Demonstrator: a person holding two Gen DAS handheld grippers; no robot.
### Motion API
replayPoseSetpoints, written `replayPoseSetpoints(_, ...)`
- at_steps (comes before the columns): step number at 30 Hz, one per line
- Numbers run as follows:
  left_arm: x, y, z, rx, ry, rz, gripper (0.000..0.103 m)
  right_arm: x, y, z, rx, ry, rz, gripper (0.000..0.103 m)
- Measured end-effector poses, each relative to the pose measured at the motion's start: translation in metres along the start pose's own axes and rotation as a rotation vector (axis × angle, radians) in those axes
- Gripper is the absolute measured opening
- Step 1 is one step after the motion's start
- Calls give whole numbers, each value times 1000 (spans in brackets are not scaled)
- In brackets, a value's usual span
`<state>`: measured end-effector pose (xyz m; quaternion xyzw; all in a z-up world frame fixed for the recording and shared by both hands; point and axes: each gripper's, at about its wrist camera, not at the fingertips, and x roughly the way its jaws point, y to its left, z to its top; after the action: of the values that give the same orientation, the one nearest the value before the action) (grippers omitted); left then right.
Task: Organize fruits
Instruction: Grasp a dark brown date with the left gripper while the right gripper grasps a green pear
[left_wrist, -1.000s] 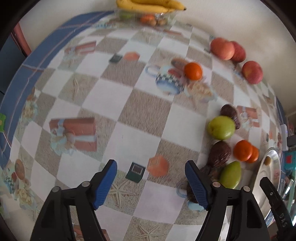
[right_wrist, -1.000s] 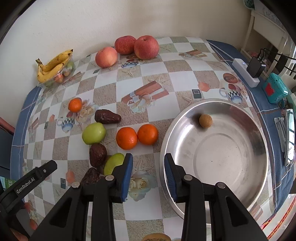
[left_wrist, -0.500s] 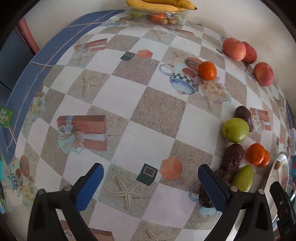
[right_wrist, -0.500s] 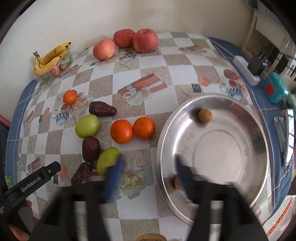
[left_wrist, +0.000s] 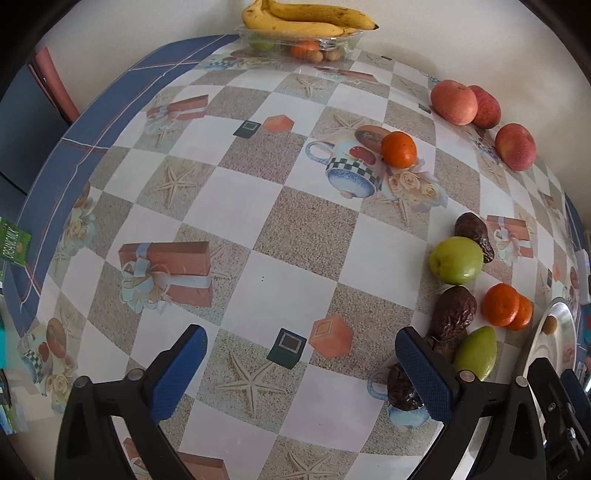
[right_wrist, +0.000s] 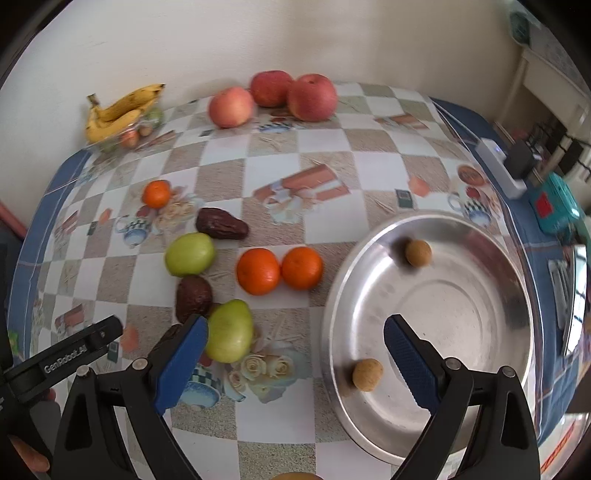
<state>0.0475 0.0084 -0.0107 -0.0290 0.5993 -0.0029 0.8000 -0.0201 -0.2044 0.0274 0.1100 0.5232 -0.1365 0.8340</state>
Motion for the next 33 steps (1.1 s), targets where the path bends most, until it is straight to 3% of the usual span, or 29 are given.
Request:
replayPoseSetpoints(4, 1, -4, -3, 6, -6, -7, 103, 0, 3, 0, -10, -7, 11, 96)
replayPoseSetpoints(11, 6, -12, -2, 13, 25, -97, 103, 1, 4, 1, 0, 6, 48, 96)
replayPoseSetpoints(18, 11, -18, -11, 18, 96, -147, 101, -1, -2, 4, 38, -3, 83, 96)
replayPoseSetpoints(24, 16, -32, -20, 53, 153, -221, 86, 8, -1, 4, 68, 23, 143, 90)
replayPoseSetpoints(26, 18, -37, -22, 71, 164, -231, 81, 14, 0, 3, 73, 40, 158, 75)
replayPoseSetpoints(27, 19, -39, -22, 79, 171, -238, 77, 18, 1, 3, 79, 54, 168, 73)
replayPoseSetpoints(32, 22, -49, -26, 100, 205, -302, 41, 35, 7, 0, 88, 113, 213, 65)
replayPoseSetpoints(33, 22, -50, -26, 107, 205, -301, 39, 38, 8, -1, 88, 122, 212, 64)
